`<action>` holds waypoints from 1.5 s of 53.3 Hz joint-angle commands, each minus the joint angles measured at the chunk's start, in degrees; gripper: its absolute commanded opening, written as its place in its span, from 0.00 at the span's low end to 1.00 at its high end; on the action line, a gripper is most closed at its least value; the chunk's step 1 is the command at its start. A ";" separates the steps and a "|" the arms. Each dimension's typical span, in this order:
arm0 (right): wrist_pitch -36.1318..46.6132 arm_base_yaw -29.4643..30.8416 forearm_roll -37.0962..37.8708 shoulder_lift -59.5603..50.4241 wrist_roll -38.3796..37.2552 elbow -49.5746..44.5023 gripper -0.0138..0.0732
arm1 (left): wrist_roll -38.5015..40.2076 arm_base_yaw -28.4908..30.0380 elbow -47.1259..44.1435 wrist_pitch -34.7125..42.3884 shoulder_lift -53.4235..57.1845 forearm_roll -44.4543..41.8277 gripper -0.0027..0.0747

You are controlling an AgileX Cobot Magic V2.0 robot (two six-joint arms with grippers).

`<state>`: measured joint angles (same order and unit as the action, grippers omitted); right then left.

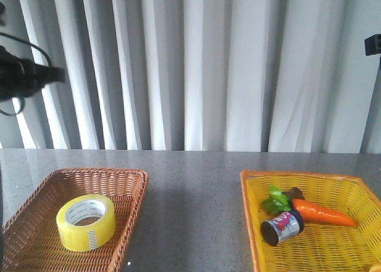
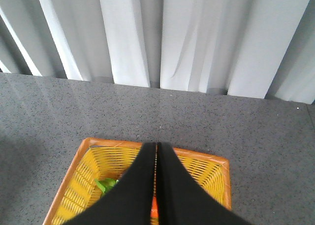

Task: Transfer tape with both arms

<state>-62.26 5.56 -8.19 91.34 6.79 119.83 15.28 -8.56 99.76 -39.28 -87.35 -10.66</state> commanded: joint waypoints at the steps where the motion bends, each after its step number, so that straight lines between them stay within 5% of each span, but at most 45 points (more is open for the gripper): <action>1: 3.77 0.26 -0.15 -1.68 0.58 1.47 0.15 | 0.01 -0.04 1.73 4.87 6.44 -1.00 0.19; 18: 3.82 0.26 -0.15 -1.68 0.58 1.47 0.15 | -2.51 -0.04 1.73 4.30 14.38 -2.60 0.02; 50: 3.86 0.26 -0.15 -1.68 0.58 1.47 0.15 | -2.46 -0.04 1.73 -4.59 15.84 -2.17 0.03; 74: 3.86 0.26 -0.15 -1.68 0.58 1.47 0.15 | -2.46 -0.04 1.18 -4.60 15.71 -3.32 0.03; 80: 3.85 0.26 -0.23 -1.68 0.58 1.47 0.15 | -2.25 -0.04 -4.40 2.93 20.68 -3.34 0.03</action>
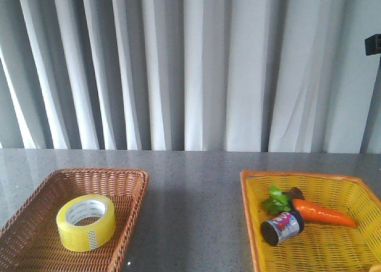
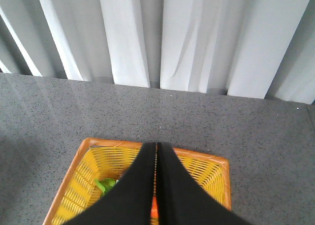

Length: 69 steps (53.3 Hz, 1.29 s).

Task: Transfer tape with both arms

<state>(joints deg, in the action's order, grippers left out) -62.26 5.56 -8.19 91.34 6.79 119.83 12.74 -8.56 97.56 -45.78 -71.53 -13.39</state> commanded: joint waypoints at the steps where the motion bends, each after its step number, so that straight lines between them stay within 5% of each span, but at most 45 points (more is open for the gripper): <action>1: 3.85 0.26 -0.23 -1.68 0.58 1.47 0.15 | 0.29 -0.04 -3.91 11.33 6.22 -0.01 0.03; 19: 3.78 0.26 -0.18 -1.68 0.58 1.47 0.15 | -0.21 -0.04 -50.35 36.52 37.07 0.60 0.03; 27: 3.78 0.26 -0.18 -1.68 0.58 1.47 0.15 | -0.21 -0.04 -72.15 39.93 53.24 0.60 0.03; 36: 3.78 0.26 -0.18 -1.68 0.58 1.47 0.15 | -0.21 -0.04 -86.92 39.93 66.23 0.60 0.03; 69: 3.85 0.26 -0.18 -1.68 0.58 1.47 0.15 | -0.31 5.71 -97.84 44.46 73.21 0.73 0.03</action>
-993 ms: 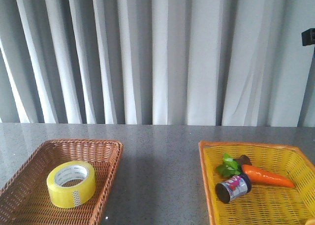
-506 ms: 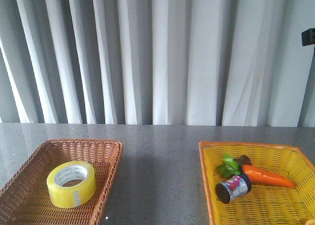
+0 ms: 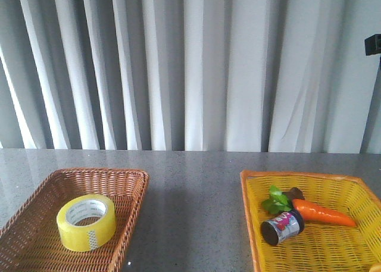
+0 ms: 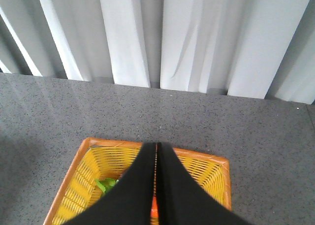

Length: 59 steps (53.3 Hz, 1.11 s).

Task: Transfer tape with both arms

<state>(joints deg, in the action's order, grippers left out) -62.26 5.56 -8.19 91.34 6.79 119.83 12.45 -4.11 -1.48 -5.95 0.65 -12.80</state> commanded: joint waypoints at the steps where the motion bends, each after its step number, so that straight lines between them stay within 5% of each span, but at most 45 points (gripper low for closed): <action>1: 3.85 0.26 -0.18 -1.68 0.58 1.47 0.15 | -0.01 1.70 1.20 4.63 1.03 0.26 0.03; 12: 3.85 0.26 -0.18 -1.68 0.58 1.47 0.15 | -0.07 5.55 1.20 4.63 1.03 2.56 0.03; 59: 3.82 0.26 -0.18 -1.68 0.58 1.47 0.15 | -0.07 5.49 1.32 4.81 0.98 2.96 0.03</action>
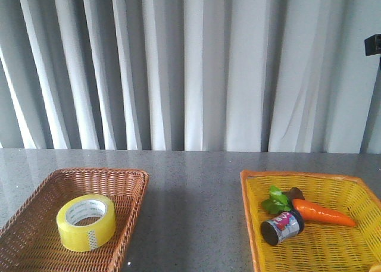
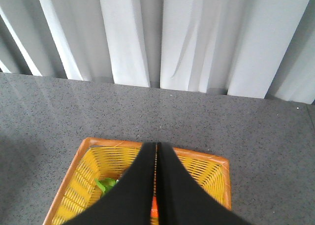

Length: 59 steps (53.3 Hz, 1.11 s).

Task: Transfer tape with both arms

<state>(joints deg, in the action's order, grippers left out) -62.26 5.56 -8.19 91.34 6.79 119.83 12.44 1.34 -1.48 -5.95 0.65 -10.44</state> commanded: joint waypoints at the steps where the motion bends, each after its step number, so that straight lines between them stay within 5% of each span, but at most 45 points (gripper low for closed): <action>1: 3.82 0.26 -0.18 -1.68 0.58 1.47 0.15 | -0.06 0.03 1.32 4.81 0.98 0.60 0.03; 28: 6.69 -0.51 1.64 -5.35 0.80 -2.99 0.15 | -0.06 0.03 1.32 4.81 0.98 0.60 0.03; 51: 53.32 -0.51 2.37 -39.76 -6.79 -65.67 0.15 | -0.06 0.03 1.32 4.81 0.98 0.60 0.03; 59: 61.04 -0.51 3.68 -53.31 -6.79 -81.06 0.15 | -0.06 0.03 1.32 4.81 0.98 0.60 0.03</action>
<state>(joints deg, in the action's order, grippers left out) -9.97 5.10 -5.57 44.47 0.00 43.71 12.44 1.35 -1.48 -5.60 0.65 -10.43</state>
